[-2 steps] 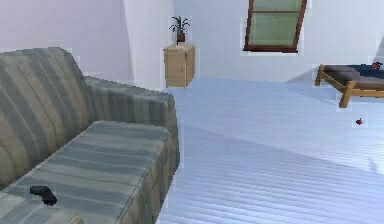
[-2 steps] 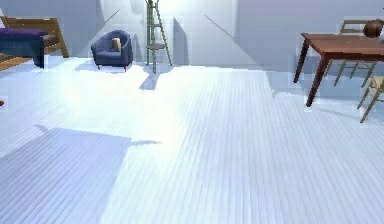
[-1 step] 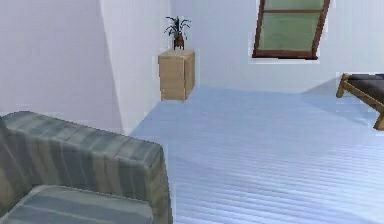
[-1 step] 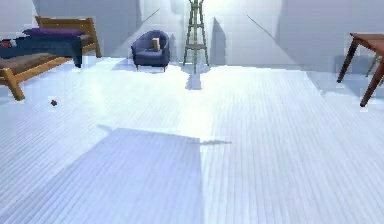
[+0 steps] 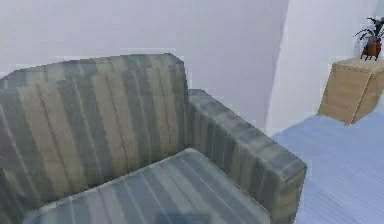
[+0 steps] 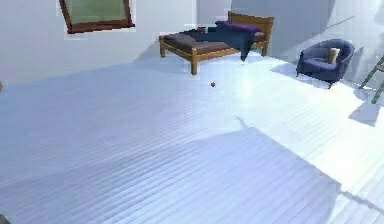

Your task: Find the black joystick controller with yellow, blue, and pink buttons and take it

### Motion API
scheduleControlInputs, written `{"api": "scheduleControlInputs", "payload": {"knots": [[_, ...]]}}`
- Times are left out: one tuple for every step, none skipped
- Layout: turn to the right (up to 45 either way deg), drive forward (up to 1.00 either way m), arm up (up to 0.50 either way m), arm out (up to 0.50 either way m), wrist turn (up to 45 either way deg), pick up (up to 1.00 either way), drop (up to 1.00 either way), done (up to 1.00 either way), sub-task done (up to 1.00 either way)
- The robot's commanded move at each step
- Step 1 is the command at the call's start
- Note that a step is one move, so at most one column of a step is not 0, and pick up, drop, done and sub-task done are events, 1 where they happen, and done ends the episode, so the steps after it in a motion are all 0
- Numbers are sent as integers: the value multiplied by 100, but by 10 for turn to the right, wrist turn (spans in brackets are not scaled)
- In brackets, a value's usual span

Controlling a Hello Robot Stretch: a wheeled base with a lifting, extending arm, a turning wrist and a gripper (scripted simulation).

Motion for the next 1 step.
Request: {"api": "scheduleControlInputs", "payload": {"knots": [[-450,0,0,0,0,0,0,0,0]]}}
